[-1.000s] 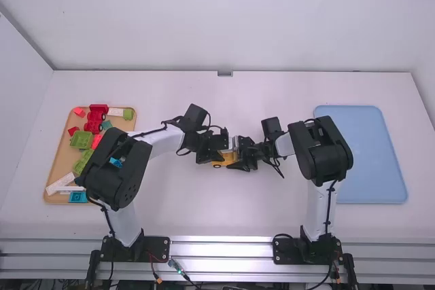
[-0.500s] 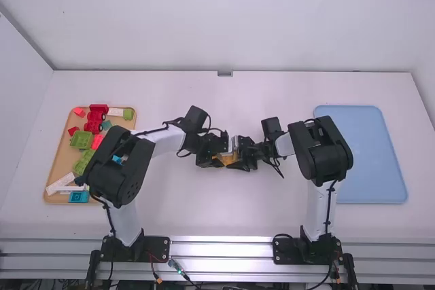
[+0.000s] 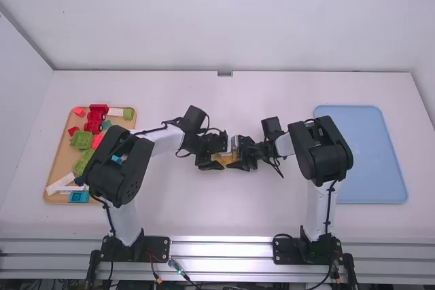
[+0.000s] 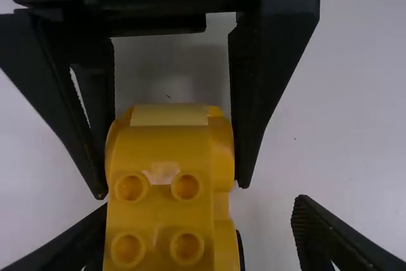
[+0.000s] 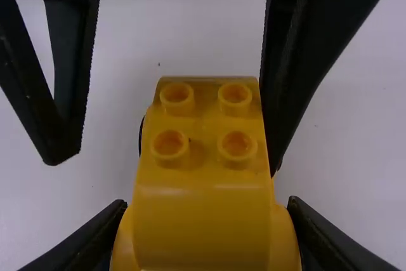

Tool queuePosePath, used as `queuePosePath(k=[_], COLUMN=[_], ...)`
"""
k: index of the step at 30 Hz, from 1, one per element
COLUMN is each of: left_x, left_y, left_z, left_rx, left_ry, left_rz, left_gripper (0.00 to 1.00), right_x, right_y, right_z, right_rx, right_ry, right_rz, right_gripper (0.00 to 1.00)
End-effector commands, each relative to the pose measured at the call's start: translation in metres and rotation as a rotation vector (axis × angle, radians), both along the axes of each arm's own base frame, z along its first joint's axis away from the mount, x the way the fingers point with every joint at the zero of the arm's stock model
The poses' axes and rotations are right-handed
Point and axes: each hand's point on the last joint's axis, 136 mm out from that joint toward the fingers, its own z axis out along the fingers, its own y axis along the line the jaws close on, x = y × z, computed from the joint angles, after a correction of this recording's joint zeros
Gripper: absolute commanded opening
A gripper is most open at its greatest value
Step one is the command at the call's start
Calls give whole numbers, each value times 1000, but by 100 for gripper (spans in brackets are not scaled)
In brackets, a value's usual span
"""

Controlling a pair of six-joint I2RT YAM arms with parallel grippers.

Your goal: Assemble lego blocks to make yellow taxi

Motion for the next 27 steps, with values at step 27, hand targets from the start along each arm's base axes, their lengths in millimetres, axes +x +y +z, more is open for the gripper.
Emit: queuePosePath(k=[27], left_x=[100], left_y=[135], left_z=[92], left_rx=[-356], left_ry=[-98], left_rz=[594], left_gripper=[99], right_x=[83], right_y=[-60], right_z=[84], right_rx=[-142], right_ry=[-18], right_rz=[-264], right_gripper=[51])
